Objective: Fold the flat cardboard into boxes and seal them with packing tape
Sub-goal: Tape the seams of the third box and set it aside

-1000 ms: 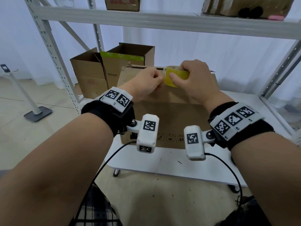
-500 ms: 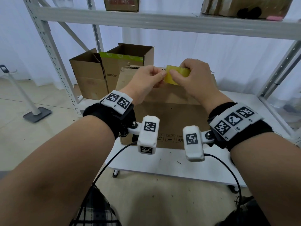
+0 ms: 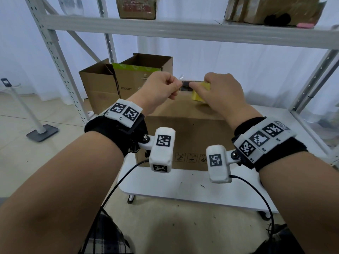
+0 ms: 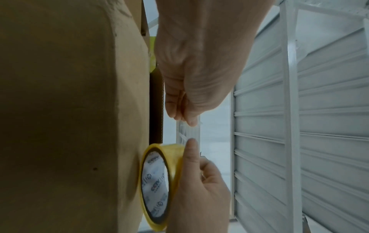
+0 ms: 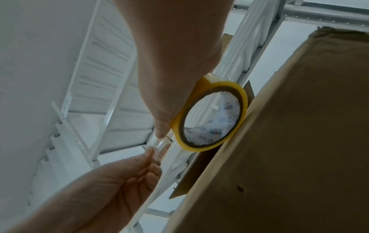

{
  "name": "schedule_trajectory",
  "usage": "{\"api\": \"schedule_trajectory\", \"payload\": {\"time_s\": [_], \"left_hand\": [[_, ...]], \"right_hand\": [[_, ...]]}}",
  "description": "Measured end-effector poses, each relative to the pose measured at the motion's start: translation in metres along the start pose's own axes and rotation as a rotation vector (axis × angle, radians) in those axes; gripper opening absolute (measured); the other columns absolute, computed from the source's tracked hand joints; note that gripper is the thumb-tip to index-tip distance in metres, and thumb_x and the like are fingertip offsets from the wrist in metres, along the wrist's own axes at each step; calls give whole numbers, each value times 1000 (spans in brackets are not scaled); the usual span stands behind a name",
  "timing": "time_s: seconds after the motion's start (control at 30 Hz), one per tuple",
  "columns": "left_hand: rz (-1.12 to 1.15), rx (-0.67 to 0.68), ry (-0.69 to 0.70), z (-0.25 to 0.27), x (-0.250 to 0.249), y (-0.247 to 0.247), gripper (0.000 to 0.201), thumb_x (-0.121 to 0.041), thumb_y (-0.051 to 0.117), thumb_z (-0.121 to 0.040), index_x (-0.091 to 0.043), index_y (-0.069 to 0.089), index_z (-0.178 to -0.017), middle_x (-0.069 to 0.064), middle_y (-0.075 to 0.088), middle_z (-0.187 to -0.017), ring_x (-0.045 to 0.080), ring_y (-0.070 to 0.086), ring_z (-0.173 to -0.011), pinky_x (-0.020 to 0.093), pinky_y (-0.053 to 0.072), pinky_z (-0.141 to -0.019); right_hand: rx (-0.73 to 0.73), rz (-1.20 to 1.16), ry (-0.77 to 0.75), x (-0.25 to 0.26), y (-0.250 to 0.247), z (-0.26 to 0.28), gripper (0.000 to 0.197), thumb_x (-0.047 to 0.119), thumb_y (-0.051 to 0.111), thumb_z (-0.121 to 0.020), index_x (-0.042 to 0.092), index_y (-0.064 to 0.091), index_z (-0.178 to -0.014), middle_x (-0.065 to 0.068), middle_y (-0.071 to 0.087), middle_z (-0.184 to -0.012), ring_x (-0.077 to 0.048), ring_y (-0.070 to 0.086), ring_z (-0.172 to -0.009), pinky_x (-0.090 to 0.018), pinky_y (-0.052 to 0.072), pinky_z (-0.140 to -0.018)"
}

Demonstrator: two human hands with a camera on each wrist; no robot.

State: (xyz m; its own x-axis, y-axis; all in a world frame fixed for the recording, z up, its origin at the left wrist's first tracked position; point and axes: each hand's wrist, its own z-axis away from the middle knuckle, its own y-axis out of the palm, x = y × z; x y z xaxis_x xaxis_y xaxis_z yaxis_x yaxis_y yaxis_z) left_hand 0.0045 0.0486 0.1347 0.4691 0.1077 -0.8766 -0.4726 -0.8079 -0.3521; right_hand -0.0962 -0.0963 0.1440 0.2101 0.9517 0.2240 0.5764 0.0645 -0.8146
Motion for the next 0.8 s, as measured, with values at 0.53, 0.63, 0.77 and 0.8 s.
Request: {"api": "schedule_trajectory", "payload": {"time_s": [0.53,0.63,0.77,0.8], "left_hand": [[329,29,-114,8,9,4,5,-8,61,-92,-4,63,-90,8,70,-83,17,70,-79,25,56,-76],[349,1,-129,9,7,9,6,-6,63,-91,-1,61,-94,10,70,-82,15,70,-73,22,56,-70],[408,-45,-190,11,6,12,27,-3,65,-89,0,49,-112,13,70,-83,14,70,-67,21,57,-63],[431,-51,-219,11,8,12,37,-3,65,-89,0,43,-118,14,70,-84,14,70,-66,22,58,-64]], "right_hand": [[49,-109,-19,5,-5,-4,20,37,52,-97,23,61,-108,3,57,-99,-16,48,-95,-29,31,-71],[37,-84,-28,7,-4,-2,20,37,51,-98,23,61,-108,3,56,-99,-19,51,-97,-30,30,-72],[23,-36,-66,11,-3,2,22,36,50,-99,21,60,-111,-1,61,-108,-22,54,-101,-31,34,-75],[18,-25,-79,12,-4,2,22,35,50,-99,21,60,-111,-1,61,-109,-22,55,-101,-31,35,-76]]}}
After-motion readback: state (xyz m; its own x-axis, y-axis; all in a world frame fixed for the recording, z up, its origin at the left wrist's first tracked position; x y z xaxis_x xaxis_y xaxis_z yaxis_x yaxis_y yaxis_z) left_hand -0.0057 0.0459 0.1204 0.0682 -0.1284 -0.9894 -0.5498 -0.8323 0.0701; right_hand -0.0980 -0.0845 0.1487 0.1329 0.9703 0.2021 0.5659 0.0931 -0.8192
